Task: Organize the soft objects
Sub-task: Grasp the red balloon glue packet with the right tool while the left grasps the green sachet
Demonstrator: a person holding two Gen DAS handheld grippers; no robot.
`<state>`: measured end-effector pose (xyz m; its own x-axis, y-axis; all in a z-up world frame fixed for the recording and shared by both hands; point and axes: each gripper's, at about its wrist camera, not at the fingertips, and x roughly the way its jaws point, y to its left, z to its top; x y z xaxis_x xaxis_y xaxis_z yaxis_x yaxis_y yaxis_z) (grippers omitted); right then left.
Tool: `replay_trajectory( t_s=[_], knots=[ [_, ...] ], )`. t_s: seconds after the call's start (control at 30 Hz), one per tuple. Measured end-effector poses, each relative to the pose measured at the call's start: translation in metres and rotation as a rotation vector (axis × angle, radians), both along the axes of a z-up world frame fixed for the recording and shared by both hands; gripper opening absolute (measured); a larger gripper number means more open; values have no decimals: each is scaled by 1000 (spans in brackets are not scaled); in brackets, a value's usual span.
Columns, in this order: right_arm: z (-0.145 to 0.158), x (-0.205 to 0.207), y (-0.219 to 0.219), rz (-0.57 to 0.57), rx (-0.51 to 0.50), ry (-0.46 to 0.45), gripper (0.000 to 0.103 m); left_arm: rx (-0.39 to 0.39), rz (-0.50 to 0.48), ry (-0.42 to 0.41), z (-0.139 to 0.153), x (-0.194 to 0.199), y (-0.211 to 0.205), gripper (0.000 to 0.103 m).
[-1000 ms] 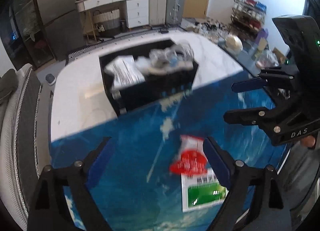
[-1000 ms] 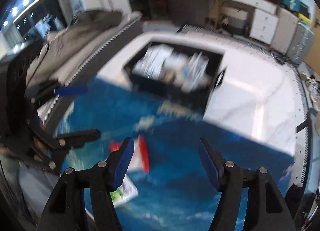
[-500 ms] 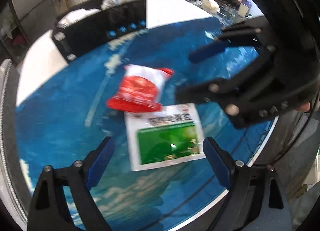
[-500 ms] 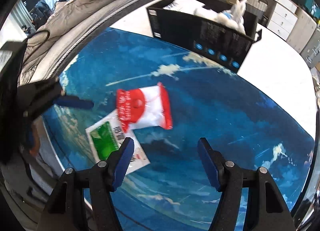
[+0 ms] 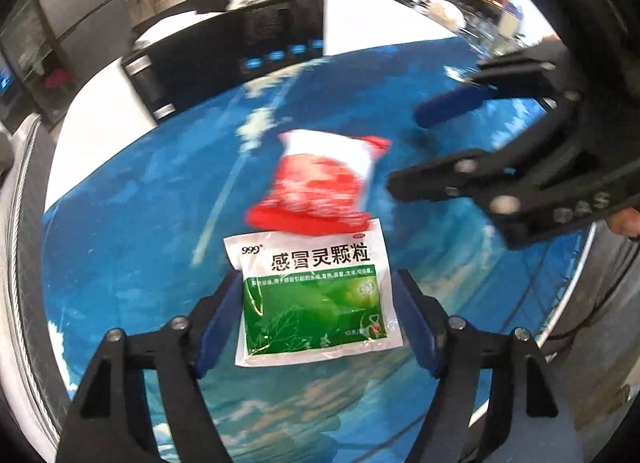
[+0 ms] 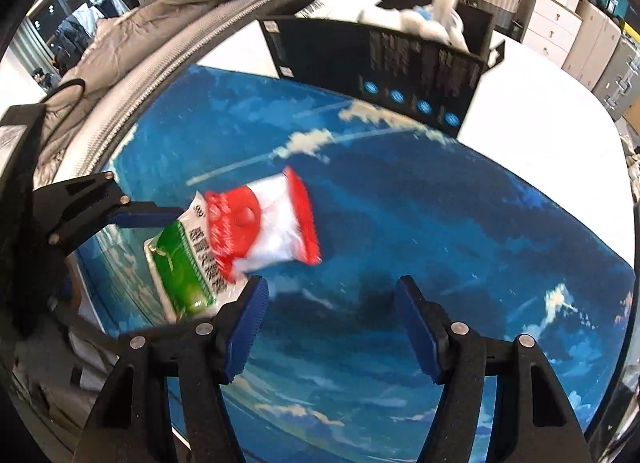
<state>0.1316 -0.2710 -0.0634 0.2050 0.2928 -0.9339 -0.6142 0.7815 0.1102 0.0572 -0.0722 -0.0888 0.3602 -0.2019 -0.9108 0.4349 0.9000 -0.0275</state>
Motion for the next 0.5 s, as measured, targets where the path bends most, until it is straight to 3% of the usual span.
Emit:
replay_trajectory(
  t_s=[0.1, 0.17, 0.37, 0.4, 0.47, 0.5],
  knots=[
    [5, -2, 15, 17, 27, -18, 68, 2, 29, -1, 1, 4, 16, 75],
    [8, -4, 29, 40, 41, -42, 74, 1, 52, -2, 0, 6, 27, 76],
    [0, -4, 68, 124, -10, -95, 78, 7, 90, 4, -3, 12, 49, 79],
    [-3, -4, 68, 131, -29, -99, 78, 5, 91, -1, -4, 12, 50, 79],
    [-9, -2, 65, 129, -50, -82, 64, 4, 92, -10, -5, 8, 49, 79],
    [-11, -2, 61, 127, -43, -79, 64, 1, 95, -10, -7, 8, 46, 78]
  ],
)
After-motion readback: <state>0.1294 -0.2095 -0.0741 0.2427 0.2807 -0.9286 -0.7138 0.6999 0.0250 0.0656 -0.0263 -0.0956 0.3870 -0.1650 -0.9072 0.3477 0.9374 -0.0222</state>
